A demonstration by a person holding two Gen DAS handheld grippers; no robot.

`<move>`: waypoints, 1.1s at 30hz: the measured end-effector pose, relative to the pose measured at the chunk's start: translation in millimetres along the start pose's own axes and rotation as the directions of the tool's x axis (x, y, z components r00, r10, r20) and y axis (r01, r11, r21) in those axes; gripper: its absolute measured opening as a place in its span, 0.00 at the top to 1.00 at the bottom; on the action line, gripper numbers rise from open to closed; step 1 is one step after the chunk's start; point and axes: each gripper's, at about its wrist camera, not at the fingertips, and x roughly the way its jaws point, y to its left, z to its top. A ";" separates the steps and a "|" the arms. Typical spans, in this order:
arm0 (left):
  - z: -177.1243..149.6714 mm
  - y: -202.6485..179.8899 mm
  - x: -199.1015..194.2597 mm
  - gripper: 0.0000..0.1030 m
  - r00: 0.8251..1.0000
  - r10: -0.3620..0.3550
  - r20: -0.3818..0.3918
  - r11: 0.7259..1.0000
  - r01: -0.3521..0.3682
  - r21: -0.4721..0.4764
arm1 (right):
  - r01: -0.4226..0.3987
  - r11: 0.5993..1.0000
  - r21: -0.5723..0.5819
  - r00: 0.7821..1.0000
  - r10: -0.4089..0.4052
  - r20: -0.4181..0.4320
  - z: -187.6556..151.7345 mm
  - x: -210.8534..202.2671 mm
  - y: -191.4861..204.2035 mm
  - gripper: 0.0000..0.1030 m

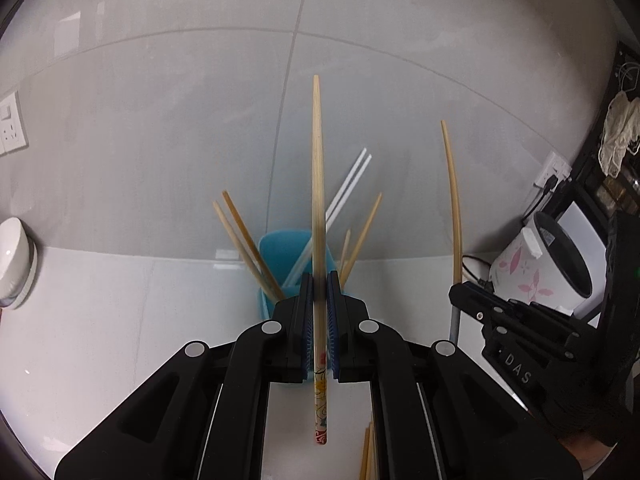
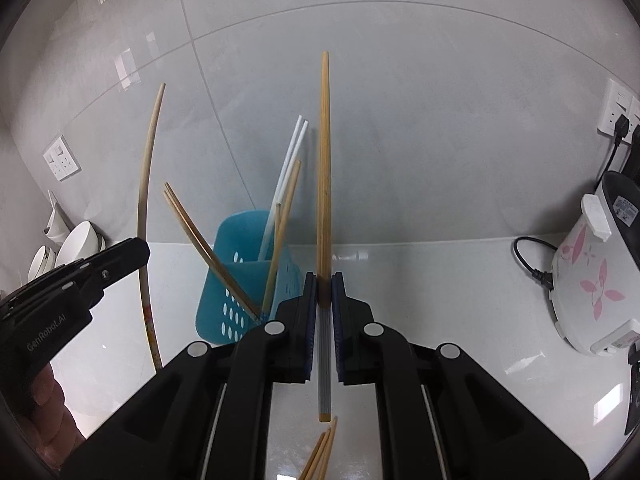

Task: Organize utensils
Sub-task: 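Lower the left tool's chopstick into the holder and open it while the right tool holds its chopstick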

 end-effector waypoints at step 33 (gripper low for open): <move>-7.8 10.3 59.1 0.94 0.982 -0.032 0.187 0.999 0.033 0.000 | -0.046 0.999 0.022 0.999 0.046 0.026 10.0 26.1 4.1 0.94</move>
